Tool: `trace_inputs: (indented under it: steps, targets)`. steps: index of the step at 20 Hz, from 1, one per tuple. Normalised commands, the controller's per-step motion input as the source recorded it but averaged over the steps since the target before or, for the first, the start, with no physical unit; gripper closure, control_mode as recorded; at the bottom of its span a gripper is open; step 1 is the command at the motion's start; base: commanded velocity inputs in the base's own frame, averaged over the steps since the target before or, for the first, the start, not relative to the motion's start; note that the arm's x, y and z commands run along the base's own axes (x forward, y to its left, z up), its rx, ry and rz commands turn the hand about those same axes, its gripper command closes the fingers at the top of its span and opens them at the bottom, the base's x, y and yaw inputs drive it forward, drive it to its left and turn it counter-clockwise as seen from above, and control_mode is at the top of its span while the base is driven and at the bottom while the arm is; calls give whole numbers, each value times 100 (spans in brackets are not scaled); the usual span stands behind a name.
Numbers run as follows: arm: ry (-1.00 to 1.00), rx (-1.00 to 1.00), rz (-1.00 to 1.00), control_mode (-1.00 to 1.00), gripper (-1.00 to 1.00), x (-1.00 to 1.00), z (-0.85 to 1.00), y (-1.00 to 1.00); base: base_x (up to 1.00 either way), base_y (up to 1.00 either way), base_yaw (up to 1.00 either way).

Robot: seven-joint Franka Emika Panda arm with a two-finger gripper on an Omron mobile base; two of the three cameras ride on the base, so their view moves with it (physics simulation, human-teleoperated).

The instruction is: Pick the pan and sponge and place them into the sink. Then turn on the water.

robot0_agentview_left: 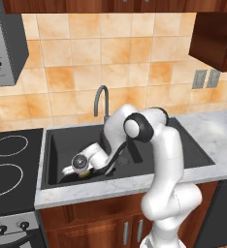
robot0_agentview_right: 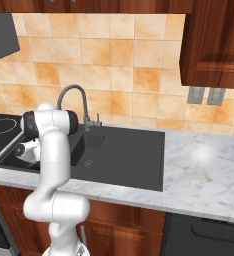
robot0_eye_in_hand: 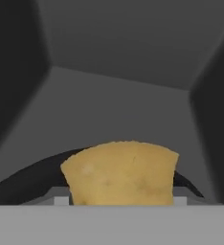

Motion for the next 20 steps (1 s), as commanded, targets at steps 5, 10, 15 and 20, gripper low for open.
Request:
trace_inputs:
  steps: [5, 10, 15, 20]
  targets:
    - [0, -3, 0, -100, 100, 12, -31, 9, 0, 0, 0]
    - [0, -3, 0, -100, -100, 27, -27, 7, 0, 0, 0]
    - [-3, -2, 0, -100, -100, 10, 1, 0, 0, 0, 0]
    - [-7, 0, 0, -100, -100, -3, 50, 0, 0, 0, 0]
